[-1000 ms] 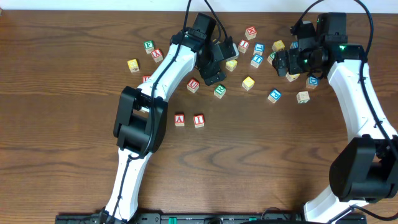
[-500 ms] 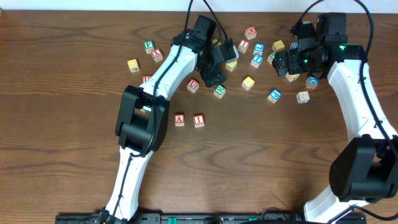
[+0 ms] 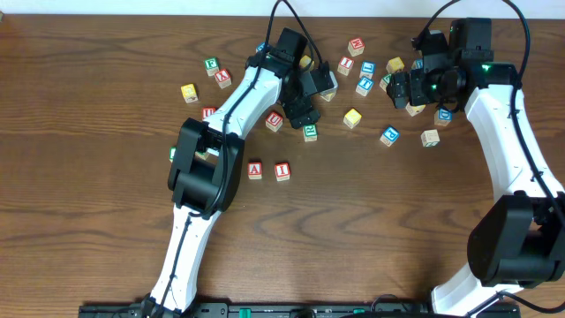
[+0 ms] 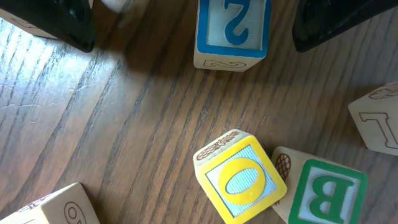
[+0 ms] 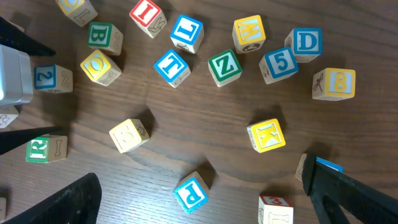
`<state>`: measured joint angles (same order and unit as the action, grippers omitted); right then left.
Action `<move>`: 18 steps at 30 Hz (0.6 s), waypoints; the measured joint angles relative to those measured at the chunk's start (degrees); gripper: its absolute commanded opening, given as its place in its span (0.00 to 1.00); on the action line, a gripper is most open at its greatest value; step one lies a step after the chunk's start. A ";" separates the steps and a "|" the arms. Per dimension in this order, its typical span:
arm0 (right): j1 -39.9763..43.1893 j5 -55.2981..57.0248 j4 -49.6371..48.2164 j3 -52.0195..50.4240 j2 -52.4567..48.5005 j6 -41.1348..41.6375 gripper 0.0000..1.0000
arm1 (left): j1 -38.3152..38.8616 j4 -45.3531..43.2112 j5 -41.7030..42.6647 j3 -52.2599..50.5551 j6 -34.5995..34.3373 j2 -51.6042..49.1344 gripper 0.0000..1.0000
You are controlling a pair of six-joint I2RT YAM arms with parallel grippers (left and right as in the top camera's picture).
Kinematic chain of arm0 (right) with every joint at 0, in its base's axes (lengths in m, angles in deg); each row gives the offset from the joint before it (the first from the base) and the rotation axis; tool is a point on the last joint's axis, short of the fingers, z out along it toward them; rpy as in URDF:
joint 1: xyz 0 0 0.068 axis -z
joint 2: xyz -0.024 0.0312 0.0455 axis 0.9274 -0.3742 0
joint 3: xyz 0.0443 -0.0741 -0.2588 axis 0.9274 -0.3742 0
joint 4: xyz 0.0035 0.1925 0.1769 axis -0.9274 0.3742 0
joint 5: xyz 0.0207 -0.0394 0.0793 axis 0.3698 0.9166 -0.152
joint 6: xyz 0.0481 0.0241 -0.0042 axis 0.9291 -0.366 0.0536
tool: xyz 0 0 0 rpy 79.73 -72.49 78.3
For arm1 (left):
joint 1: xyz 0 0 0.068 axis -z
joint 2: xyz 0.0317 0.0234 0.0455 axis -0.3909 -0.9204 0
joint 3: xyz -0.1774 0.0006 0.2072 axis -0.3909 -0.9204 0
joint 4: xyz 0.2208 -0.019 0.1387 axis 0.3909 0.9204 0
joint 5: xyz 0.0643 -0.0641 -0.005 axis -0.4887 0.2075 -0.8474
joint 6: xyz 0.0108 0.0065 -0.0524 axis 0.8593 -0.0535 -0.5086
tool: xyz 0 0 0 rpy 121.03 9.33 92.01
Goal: Spell out AI2
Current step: 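Reach the left gripper forward over the blue 2 block, then lower the left gripper and close it on the blue 2 block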
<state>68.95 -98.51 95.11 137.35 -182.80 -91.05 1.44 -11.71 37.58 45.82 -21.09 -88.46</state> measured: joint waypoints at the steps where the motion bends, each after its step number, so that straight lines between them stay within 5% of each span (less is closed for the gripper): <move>1: 0.00 0.00 0.00 0.00 0.00 0.00 0.99 | 0.00 -0.04 0.00 0.00 0.00 0.00 0.99; 7: 0.00 0.00 0.15 0.00 0.00 0.00 0.99 | 0.00 -1.66 0.00 0.00 -0.02 0.00 0.94; 18: 0.00 0.74 0.42 0.00 0.00 0.00 0.99 | 0.00 -2.51 0.17 0.00 -0.04 0.00 0.70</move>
<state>68.95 -97.76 95.52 137.35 -182.80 -91.05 1.44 -14.22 37.76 45.82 -21.13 -88.46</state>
